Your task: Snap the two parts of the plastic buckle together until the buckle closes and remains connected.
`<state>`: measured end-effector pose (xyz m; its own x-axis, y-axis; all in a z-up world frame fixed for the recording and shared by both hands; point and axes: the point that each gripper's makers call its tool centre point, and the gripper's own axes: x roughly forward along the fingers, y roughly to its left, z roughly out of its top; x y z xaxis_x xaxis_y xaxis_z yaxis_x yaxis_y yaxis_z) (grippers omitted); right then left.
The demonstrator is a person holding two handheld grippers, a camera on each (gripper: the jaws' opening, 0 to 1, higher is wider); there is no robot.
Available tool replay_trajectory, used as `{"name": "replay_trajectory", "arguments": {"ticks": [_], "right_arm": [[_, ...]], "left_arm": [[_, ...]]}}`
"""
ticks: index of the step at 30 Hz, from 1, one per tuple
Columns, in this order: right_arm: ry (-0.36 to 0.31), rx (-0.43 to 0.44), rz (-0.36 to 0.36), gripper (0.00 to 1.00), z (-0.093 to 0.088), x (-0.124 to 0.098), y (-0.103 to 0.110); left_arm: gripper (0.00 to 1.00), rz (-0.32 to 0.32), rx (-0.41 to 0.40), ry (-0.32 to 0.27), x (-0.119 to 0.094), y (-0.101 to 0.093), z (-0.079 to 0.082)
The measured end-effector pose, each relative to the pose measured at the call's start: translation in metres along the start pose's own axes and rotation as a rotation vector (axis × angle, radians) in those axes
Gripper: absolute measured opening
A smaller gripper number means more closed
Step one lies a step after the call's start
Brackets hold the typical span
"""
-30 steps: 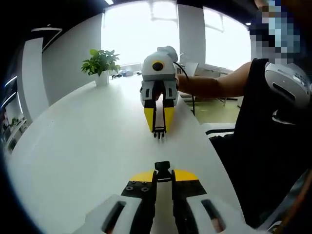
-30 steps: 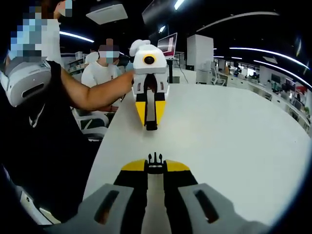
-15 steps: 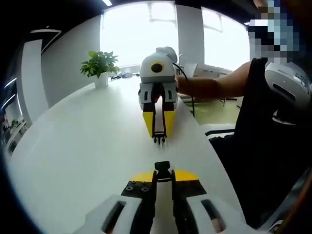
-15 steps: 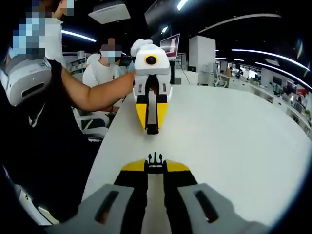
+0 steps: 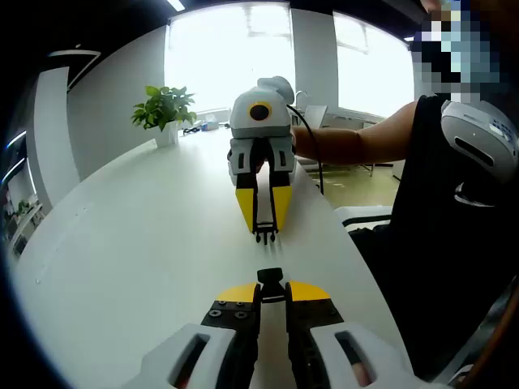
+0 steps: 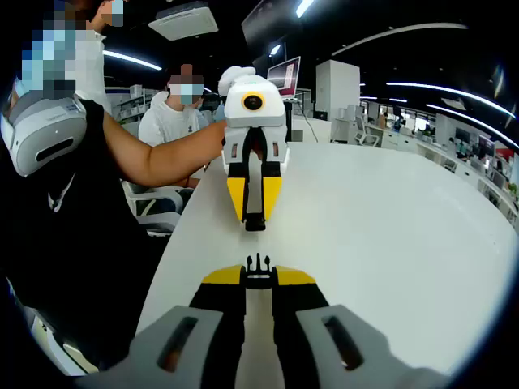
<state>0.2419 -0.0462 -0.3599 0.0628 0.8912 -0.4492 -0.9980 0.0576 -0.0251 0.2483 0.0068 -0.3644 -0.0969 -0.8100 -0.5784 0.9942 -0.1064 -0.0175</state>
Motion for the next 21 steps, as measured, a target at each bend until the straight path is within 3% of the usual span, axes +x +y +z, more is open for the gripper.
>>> {"name": "replay_trajectory", "arguments": {"ticks": [21], "right_arm": [[-0.008,-0.009,0.018,0.11,0.006,0.0104,0.0029]], "left_arm": [[0.09,-0.015,0.006,-0.007,0.0048,0.0006,0.0017]]}}
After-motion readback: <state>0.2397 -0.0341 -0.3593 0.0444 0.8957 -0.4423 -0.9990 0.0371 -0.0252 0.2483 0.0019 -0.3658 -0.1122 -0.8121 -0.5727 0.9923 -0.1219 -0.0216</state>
